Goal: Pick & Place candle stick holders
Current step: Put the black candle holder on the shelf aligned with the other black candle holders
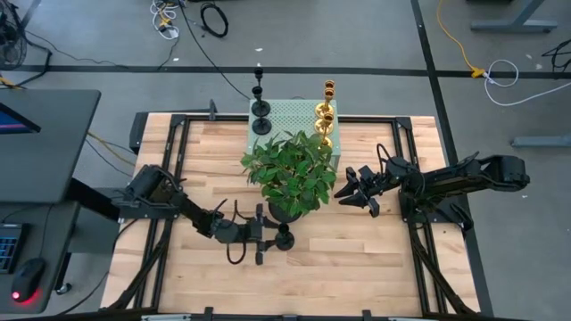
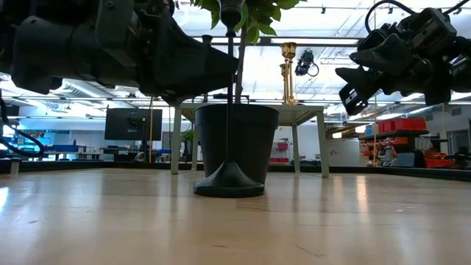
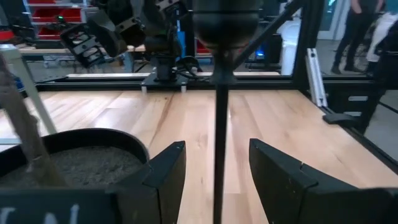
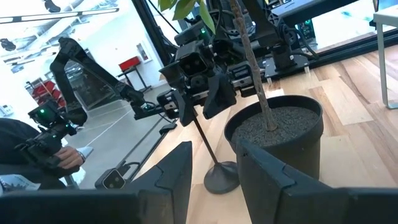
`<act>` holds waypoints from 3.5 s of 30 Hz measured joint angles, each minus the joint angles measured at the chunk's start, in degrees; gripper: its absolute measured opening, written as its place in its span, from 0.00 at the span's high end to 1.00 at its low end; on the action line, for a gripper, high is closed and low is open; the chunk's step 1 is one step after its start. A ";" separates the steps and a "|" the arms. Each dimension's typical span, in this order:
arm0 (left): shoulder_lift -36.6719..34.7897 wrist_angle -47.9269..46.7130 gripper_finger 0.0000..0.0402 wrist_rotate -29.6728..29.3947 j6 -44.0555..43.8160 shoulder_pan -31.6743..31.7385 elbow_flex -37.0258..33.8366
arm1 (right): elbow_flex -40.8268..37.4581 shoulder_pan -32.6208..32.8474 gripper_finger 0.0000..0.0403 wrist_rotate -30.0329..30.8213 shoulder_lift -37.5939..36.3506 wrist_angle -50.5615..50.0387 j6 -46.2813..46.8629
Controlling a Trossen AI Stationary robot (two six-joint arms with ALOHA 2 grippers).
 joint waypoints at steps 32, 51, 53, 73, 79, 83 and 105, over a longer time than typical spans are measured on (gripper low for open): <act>0.00 3.44 0.58 4.52 0.27 1.42 0.00 | -0.01 0.02 0.69 0.01 0.00 0.02 -0.02; 0.00 3.42 0.76 4.52 0.33 1.42 0.00 | -0.01 0.02 0.69 -0.01 0.00 0.02 -0.09; 0.00 3.42 0.78 4.52 0.33 1.42 0.00 | -0.01 0.01 0.69 -0.01 0.00 0.01 -0.11; -0.01 3.40 0.96 4.51 0.29 1.39 0.00 | -0.01 0.01 0.69 -0.01 0.00 0.02 -0.44; -0.02 3.40 0.97 3.57 0.35 0.37 0.00 | 0.00 0.02 0.69 0.00 0.00 -0.09 -0.44; -1.00 3.09 0.97 -0.59 1.74 -1.33 -0.86 | -0.01 0.02 0.69 -0.01 0.00 -0.77 -0.44; -31.53 0.73 0.97 -24.94 3.57 -9.34 -20.88 | -0.01 0.00 0.69 -0.01 0.02 -1.07 -0.44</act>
